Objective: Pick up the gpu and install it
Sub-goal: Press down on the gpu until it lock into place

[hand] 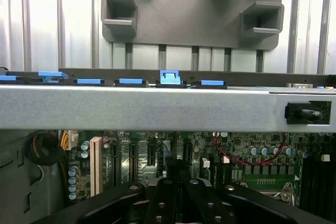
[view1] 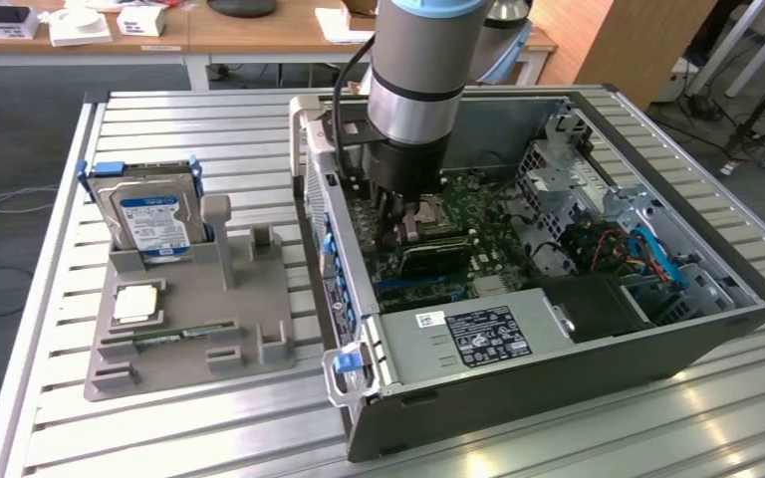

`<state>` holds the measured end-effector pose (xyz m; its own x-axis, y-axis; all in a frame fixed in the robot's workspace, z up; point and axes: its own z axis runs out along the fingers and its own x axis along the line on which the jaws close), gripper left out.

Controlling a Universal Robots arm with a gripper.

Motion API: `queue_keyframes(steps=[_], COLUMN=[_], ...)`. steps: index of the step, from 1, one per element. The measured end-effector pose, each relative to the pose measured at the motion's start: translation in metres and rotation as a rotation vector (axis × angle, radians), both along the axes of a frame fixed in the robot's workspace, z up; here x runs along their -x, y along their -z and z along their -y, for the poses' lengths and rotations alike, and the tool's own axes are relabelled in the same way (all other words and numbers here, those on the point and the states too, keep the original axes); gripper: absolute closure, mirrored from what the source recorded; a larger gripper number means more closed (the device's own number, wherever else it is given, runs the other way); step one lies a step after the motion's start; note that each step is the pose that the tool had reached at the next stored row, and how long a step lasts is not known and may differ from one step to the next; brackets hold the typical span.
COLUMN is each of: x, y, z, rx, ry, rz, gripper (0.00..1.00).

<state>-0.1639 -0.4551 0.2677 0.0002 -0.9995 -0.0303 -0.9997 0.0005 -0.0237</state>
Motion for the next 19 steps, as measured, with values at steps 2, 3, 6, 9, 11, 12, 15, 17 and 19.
queue_keyframes(steps=[2,3,6,9,11,12,15,17,19], x=[0.0,0.0,0.0,-0.0001,-0.0001,-0.0002,-0.0017,-0.0027,-0.0042], y=[0.0004,0.0005,0.0006,0.0006,0.0006,0.0006,-0.0002,-0.0013,-0.003], z=[0.0,-0.0001,-0.0001,-0.0001,-0.0001,-0.0001,-0.0001,-0.0001,-0.0001], rx=[0.0,0.0,-0.0002,-0.0002,-0.0002,-0.0002,-0.0003,-0.0003,-0.0004], ry=[0.0,0.0,0.0,0.0,0.0,0.0,0.0,0.0,0.0], rz=[0.0,0.0001,0.0002,0.0002,0.0003,0.0002,-0.0005,-0.0011,-0.0021], gripper=[0.89,0.89,0.89,0.89,0.89,0.89,0.89,0.89,0.89])
